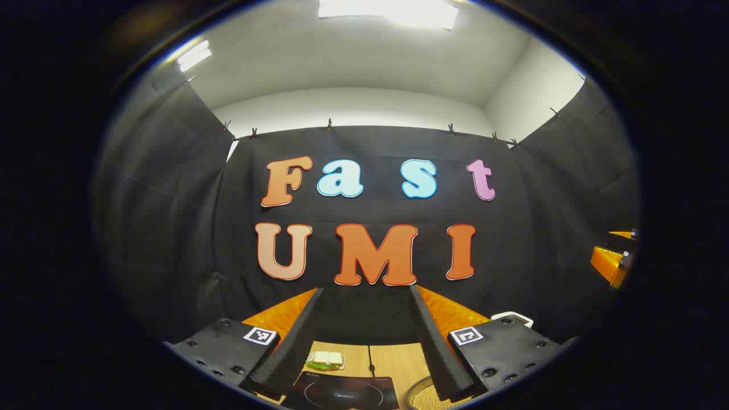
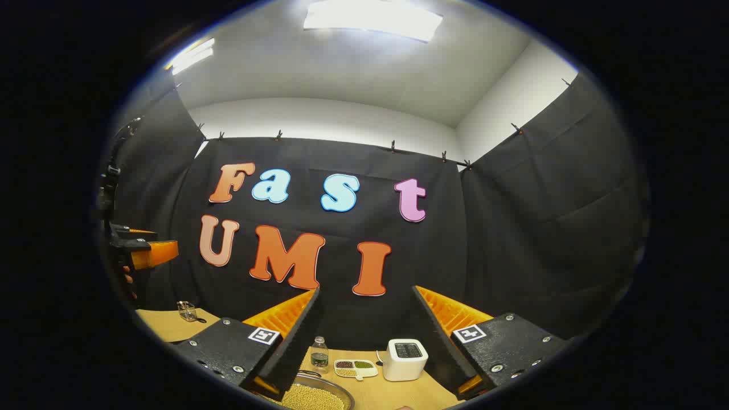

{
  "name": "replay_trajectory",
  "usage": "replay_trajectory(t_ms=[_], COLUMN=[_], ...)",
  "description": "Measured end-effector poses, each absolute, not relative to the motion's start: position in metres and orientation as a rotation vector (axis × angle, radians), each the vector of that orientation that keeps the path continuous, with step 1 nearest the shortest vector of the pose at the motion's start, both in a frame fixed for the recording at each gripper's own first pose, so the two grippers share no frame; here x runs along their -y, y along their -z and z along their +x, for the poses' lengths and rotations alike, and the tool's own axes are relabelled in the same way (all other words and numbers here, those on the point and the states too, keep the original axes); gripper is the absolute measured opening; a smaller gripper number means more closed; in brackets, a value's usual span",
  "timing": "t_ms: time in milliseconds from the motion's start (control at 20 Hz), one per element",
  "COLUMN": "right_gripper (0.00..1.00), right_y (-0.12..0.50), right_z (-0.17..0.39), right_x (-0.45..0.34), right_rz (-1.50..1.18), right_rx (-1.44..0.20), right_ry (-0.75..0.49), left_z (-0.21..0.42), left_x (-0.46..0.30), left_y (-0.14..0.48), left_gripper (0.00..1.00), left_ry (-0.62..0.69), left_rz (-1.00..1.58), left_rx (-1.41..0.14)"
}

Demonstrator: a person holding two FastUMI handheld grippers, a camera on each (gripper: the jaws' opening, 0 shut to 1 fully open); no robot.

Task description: First push the handle of the pot to place it horizontally, then grasp the pot with both hands and set it on the induction cooktop.

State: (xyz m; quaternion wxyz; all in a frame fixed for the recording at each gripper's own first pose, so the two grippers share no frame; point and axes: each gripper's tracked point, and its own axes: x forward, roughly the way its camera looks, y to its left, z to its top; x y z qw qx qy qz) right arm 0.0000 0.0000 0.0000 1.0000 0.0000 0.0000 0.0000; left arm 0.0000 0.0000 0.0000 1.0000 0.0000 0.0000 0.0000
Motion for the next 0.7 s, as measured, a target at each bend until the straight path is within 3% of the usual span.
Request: replay_trajectory(t_ms=[700], right_gripper=[0.95], right_y=[-0.001], right_z=[0.003], right_x=[0.002], right_rz=[0.026], right_rx=[-0.018], right_ry=[-0.049], left_z=[0.008], left_x=[0.001], left_y=[0.004], left_gripper=[0.95], left_ry=[0.014], left_rz=[-0.062], left_rx=[-0.010])
